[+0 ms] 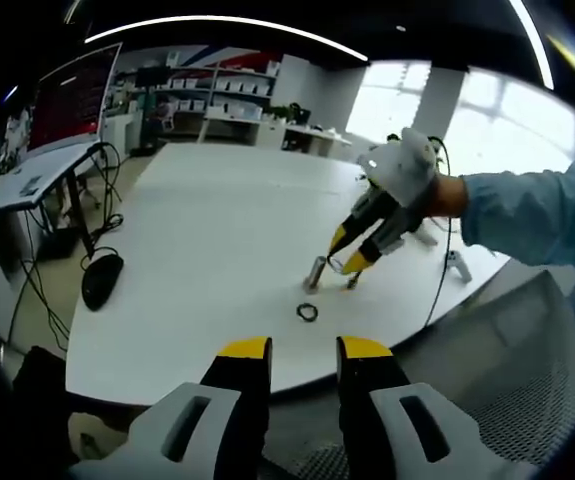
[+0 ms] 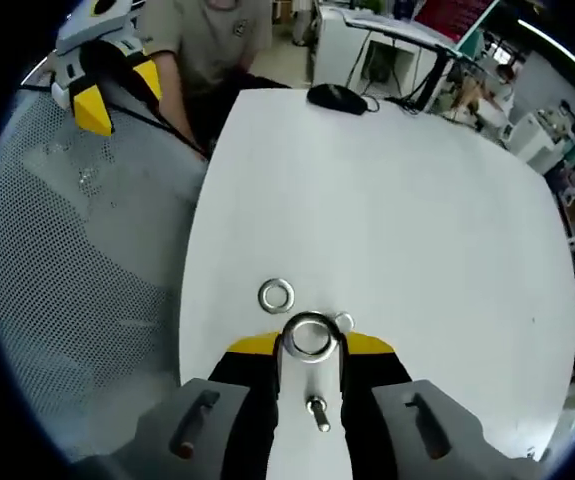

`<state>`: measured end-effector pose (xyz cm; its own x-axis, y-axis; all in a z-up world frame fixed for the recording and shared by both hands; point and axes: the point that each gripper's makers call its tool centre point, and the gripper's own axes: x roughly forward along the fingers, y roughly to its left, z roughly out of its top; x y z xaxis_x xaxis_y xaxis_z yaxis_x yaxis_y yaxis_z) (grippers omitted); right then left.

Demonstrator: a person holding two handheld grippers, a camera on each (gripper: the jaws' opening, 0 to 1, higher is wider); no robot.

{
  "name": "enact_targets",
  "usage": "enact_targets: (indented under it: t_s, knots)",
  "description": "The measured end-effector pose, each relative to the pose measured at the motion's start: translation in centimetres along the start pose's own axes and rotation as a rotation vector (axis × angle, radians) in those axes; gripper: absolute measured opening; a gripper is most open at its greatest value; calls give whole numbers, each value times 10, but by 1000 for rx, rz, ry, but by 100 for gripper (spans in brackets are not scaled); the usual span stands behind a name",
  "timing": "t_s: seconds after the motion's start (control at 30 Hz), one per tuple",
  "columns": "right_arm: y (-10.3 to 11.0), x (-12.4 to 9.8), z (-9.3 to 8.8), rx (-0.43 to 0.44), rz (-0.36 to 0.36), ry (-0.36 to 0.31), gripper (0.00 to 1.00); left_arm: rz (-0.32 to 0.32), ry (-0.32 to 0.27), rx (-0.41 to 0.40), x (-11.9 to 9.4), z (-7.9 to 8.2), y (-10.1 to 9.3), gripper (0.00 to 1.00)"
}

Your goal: Place the washer onto the threaded stud by aligning its center hole with the stud, sliding it down to the base, and recovering from edge contact or off-axis alignment until the washer reaches the visible bottom stop.

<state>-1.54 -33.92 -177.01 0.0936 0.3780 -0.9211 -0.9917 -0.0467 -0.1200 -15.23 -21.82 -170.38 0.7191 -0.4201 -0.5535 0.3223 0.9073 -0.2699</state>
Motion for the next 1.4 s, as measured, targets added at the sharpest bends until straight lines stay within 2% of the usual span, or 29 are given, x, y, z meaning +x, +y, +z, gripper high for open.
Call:
enact_targets:
  t_s: [0.27,0.77,1.4]
  knots:
    - [-12,2,3,-67,-24,37,23,-4,-6,2,0,1,-1,24]
    - [-15,23,-2,-127,12,130,23,1,-18,-13,0,2,1,25]
    - [-13,55,-14,-131,67,189,23,-1,-34,-32,0,4,2,29]
